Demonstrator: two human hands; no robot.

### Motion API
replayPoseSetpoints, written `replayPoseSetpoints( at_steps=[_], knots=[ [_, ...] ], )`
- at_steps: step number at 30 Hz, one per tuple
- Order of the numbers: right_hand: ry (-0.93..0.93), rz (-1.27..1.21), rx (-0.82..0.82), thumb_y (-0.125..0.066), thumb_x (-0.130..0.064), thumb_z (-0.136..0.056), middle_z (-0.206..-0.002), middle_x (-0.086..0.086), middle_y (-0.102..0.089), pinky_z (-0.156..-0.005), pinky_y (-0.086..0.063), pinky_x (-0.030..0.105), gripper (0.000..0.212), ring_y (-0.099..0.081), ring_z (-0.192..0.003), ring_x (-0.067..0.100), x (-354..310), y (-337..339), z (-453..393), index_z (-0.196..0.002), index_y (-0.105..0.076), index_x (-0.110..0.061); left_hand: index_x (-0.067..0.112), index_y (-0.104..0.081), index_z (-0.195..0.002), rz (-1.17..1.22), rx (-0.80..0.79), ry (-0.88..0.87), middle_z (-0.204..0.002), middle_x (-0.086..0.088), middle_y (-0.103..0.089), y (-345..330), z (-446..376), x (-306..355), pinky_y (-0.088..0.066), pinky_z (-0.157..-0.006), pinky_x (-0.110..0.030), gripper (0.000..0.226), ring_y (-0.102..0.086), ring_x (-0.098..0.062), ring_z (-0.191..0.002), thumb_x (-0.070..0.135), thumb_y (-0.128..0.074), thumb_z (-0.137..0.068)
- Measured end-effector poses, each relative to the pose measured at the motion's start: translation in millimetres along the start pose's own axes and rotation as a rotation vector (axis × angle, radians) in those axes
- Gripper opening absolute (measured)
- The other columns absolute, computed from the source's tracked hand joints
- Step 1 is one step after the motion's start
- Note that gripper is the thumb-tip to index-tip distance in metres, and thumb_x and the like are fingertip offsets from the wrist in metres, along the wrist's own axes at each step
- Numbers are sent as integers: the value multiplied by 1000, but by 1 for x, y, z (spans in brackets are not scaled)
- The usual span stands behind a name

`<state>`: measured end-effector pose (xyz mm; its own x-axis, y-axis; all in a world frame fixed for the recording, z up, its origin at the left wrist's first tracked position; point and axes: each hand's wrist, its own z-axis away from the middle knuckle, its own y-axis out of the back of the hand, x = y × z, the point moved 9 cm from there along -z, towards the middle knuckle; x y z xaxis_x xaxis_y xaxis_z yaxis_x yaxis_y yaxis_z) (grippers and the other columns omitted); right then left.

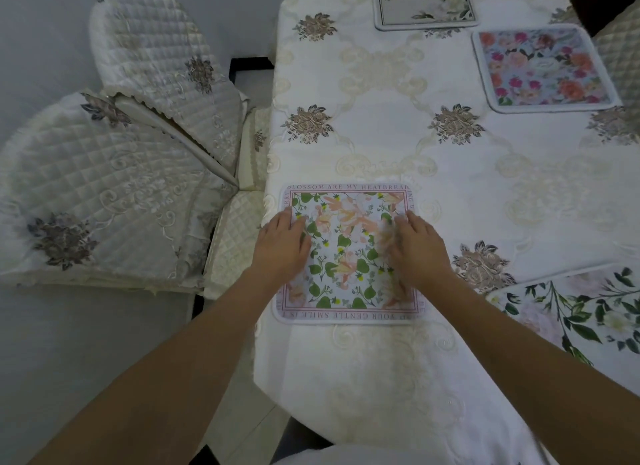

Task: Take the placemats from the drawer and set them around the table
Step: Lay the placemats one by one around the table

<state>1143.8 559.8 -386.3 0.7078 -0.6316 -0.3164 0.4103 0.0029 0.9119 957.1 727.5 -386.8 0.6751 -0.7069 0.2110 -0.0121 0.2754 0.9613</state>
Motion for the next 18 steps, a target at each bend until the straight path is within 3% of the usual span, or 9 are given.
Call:
replayPoseSetpoints(
  at_steps=[7,18],
  knots=[
    [-26,-36,-61,-44,-29,-96,-161,9,-17,-119,-18,45,59,-15,-148,26,-12,1,-68,-151,-27,-16,14,-30,-151,-45,-136,-64,-160,-15,-18,-6,-57,2,-22,-116,-48,53,-15,-29,-148,39,-32,-103],
    [-5,94,-91,-38,-36,-99,-162,6,-11,-119,-12,46,62,-11,-149,25,-3,-6,-77,-154,-16,-18,15,-28,-152,-40,-156,-37,-160,-13,-20,-6,-67,-4,-19,-117,-47,57,-16,-27,-148,42,-31,-103]
  ],
)
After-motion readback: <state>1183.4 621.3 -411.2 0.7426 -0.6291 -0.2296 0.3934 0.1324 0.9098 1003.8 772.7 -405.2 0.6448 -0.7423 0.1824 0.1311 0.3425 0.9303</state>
